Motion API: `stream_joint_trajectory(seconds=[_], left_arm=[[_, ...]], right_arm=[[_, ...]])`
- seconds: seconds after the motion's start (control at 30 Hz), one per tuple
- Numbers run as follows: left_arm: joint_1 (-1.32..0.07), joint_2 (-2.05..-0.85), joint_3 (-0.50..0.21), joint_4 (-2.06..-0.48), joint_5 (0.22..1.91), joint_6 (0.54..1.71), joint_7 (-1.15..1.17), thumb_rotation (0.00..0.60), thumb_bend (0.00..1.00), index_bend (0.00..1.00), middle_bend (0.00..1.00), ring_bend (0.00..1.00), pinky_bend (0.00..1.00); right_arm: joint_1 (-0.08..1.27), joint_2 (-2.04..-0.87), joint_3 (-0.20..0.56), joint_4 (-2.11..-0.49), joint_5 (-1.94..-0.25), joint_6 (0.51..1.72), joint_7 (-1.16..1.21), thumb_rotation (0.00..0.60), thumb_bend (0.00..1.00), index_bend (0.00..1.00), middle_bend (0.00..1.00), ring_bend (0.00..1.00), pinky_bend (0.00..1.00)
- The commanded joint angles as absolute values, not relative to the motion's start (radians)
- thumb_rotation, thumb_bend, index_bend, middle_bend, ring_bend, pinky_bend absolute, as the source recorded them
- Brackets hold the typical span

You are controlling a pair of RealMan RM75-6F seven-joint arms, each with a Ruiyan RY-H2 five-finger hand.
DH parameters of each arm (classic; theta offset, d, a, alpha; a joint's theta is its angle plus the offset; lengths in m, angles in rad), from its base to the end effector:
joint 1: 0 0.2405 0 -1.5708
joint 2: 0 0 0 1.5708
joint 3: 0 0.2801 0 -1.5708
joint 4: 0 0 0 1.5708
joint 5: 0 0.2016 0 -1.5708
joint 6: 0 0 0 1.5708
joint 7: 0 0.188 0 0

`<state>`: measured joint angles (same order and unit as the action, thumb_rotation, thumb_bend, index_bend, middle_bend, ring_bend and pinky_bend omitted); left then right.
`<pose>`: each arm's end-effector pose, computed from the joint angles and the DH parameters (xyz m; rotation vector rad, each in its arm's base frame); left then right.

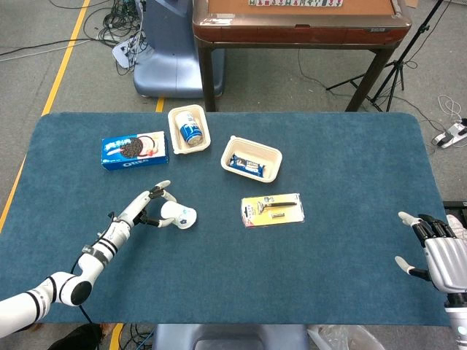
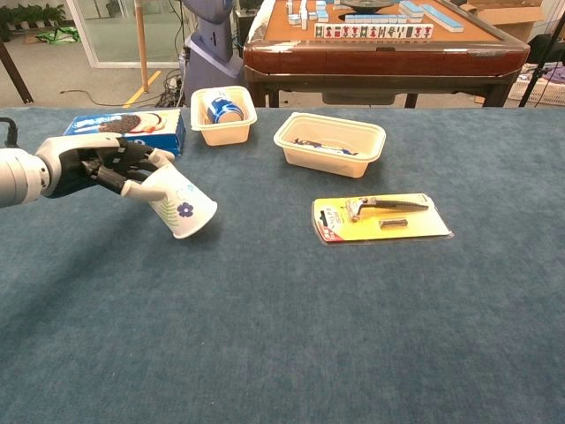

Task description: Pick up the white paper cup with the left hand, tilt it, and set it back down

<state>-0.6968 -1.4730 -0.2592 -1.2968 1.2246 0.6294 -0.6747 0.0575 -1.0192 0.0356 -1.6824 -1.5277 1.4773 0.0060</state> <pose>-0.2174 0.4235 -0.0104 -1.4472 -1.8775 -1.1559 -0.3239 -0.2136 0.1982 1.4128 -0.9065 0.8709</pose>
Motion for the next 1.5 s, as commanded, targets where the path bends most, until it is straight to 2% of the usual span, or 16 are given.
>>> stream_joint_trajectory(seconds=[0.03,0.23,0.47,0.6,0.8,0.97,1.27,1.5], left_arm=[[-0.692,-1.480,-0.245,-1.275,1.244,0.638,-0.678,0.600,0.21,0.39,0.04,0.00,0.00],[-0.678,-1.470,-0.218,-1.258,1.271,0.659,-0.673,0.600,0.21,0.37,0.04,0.00,0.00],[-0.663,-1.419,-0.180,-1.264,1.320,0.697,-0.619,0.600,0.21,0.07,0.00,0.00,0.00],[-0.673,-1.361,-0.166,-1.295,1.336,0.694,-0.551,0.600,0.21,0.08,0.00,0.00,0.00],[-0.692,-1.310,-0.160,-1.365,1.334,0.744,-0.319,0.600,0.21,0.18,0.00,0.00,0.00],[-0.726,-1.298,-0.152,-1.427,1.254,0.727,-0.083,0.600,0.21,0.23,0.00,0.00,0.00],[-0.790,-1.340,-0.151,-1.477,1.054,0.730,0.207,0.600,0.21,0.22,0.00,0.00,0.00],[-0.856,-1.364,-0.122,-1.510,0.885,0.736,0.391,0.600,0.21,0.19,0.00,0.00,0.00]], right_arm=[[0.058,-1.019,0.036,-1.683,-1.527,1.477,0.005,0.600,0.16,0.19,0.29,0.15,0.22],[0.058,-1.017,0.036,-1.683,-1.528,1.475,0.005,0.600,0.16,0.19,0.29,0.15,0.22],[0.056,-1.010,0.032,-1.687,-1.529,1.474,-0.001,0.600,0.16,0.19,0.29,0.15,0.22],[0.056,-1.012,0.031,-1.686,-1.530,1.473,0.000,0.600,0.16,0.19,0.29,0.15,0.22],[0.057,-1.015,0.032,-1.683,-1.531,1.471,0.004,0.600,0.16,0.19,0.29,0.15,0.22],[0.056,-1.015,0.032,-1.680,-1.531,1.472,0.007,0.600,0.16,0.19,0.29,0.15,0.22],[0.053,-1.015,0.030,-1.673,-1.528,1.473,0.017,0.600,0.16,0.19,0.29,0.15,0.22],[0.048,-1.018,0.029,-1.664,-1.525,1.475,0.027,0.600,0.16,0.19,0.29,0.15,0.22]])
